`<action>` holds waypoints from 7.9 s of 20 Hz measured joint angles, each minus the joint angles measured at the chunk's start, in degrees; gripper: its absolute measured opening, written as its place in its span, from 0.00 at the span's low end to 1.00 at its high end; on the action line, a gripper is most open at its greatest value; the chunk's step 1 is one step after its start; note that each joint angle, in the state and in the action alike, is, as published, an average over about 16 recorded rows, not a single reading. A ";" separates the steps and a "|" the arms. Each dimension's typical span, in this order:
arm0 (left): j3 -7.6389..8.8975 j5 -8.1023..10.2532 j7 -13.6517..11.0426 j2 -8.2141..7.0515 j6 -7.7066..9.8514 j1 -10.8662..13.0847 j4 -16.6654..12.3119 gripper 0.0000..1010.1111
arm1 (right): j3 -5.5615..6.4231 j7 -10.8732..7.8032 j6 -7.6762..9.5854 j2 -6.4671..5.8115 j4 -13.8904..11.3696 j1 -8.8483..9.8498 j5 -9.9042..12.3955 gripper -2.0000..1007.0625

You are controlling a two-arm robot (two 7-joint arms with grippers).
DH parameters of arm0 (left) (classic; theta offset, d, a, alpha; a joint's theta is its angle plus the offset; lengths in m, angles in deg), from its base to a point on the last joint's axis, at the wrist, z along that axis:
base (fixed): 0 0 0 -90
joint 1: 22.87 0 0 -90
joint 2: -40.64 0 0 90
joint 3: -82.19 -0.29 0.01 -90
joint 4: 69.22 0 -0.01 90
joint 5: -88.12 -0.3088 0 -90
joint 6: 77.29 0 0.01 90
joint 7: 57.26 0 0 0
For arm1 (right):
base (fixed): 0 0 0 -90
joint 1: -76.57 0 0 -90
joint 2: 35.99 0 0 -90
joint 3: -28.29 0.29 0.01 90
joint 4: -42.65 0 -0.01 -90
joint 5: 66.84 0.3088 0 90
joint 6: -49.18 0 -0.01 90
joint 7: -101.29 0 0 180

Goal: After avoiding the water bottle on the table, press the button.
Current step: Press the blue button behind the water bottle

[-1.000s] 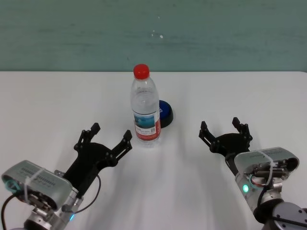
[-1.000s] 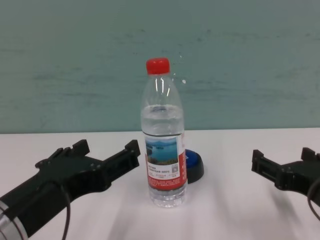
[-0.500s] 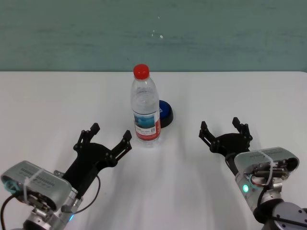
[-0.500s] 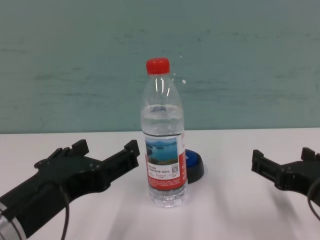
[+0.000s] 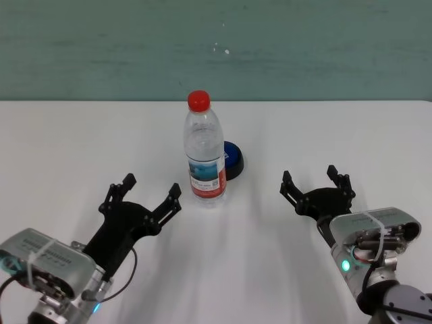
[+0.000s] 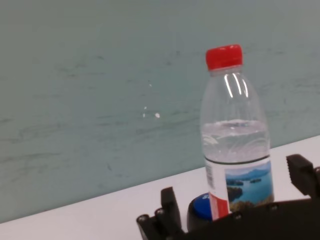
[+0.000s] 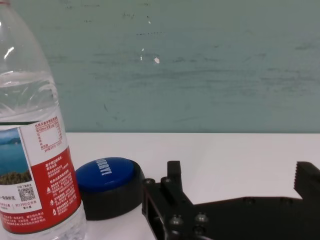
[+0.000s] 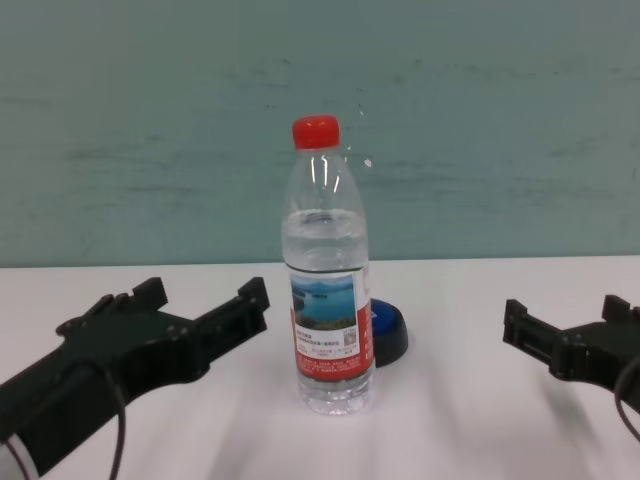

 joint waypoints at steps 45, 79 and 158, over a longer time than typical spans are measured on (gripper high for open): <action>3.33 0.28 0.80 0.19 0.37 -0.48 0.27 1.00 | 0.00 0.00 0.00 0.00 0.00 0.00 0.00 1.00; 2.69 0.74 -2.03 -1.52 0.17 -12.35 10.94 1.00 | 0.00 0.00 0.00 0.00 0.00 0.00 0.00 1.00; -1.48 -2.49 -3.10 -1.37 -1.10 -24.26 25.03 1.00 | 0.00 0.00 0.00 0.00 0.00 0.00 0.00 1.00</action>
